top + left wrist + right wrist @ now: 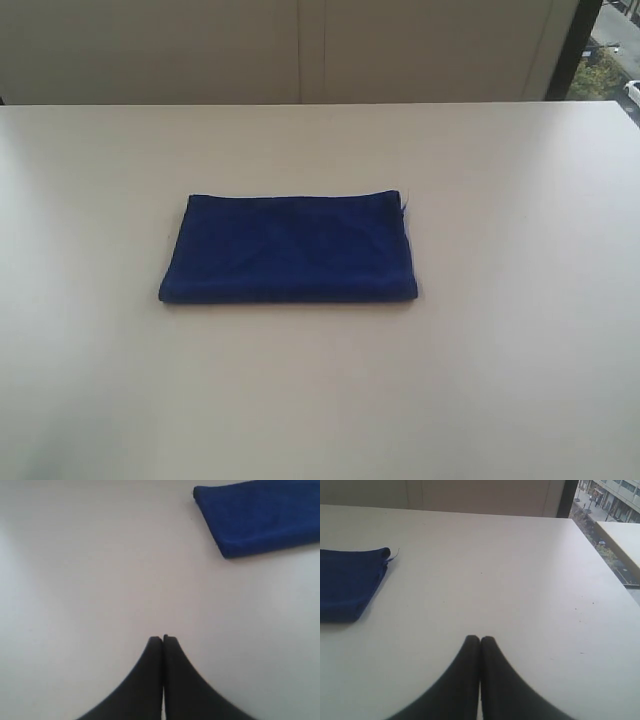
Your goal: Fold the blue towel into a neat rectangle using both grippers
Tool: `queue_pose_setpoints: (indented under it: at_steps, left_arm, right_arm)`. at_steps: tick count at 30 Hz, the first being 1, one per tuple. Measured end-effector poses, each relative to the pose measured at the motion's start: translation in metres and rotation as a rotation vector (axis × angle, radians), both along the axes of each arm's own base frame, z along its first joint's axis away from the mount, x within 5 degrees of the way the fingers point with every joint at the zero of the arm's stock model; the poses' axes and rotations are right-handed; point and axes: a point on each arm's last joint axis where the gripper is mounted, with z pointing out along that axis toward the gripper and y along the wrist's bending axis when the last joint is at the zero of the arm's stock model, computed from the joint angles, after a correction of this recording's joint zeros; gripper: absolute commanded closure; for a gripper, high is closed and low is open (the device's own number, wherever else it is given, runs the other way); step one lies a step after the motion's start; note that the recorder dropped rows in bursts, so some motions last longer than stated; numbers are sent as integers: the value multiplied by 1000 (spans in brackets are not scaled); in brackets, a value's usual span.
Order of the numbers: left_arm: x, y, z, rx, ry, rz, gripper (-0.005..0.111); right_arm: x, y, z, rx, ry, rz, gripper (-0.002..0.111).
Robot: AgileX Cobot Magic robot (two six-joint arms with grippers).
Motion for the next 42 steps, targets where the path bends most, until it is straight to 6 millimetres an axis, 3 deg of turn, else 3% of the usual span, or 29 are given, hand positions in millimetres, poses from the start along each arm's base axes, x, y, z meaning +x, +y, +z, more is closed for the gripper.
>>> queue_pose_setpoints:
  at_steps: [42]
  left_arm:
    - [2, 7, -6, -30, 10, 126, 107]
  right_arm:
    - [0, 0, 0, 0, -2, 0, 108]
